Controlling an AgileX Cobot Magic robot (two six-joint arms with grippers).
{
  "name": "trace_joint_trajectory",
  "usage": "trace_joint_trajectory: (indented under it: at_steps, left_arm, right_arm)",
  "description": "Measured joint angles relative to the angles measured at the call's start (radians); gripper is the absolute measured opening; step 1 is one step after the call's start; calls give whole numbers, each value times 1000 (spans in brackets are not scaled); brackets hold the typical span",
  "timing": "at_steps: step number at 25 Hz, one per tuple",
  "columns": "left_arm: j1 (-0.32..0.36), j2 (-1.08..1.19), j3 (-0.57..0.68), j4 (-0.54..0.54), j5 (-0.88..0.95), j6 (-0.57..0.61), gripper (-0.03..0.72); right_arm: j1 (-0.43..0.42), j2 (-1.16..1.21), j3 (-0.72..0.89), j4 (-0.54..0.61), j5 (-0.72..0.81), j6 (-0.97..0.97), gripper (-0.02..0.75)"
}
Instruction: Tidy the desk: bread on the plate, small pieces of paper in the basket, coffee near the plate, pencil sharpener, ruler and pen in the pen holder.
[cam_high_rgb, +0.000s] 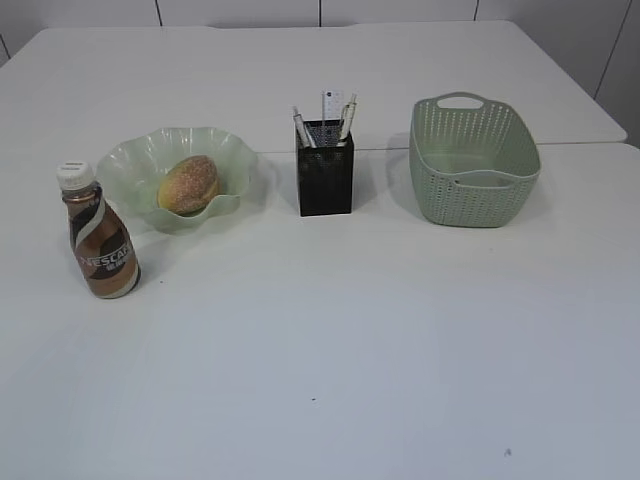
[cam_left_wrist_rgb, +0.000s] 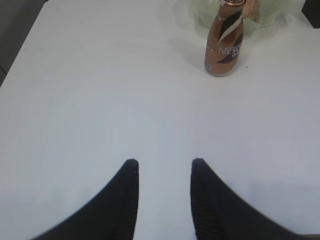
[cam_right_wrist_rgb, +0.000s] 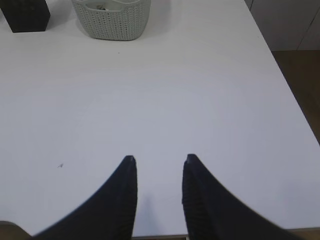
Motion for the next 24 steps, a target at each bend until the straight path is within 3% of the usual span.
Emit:
trace_joint_trajectory:
  at_steps: [24]
  left_arm:
    - [-2, 0, 0, 0, 0, 0, 239]
  right_arm:
    - [0, 0, 0, 0, 0, 0, 260]
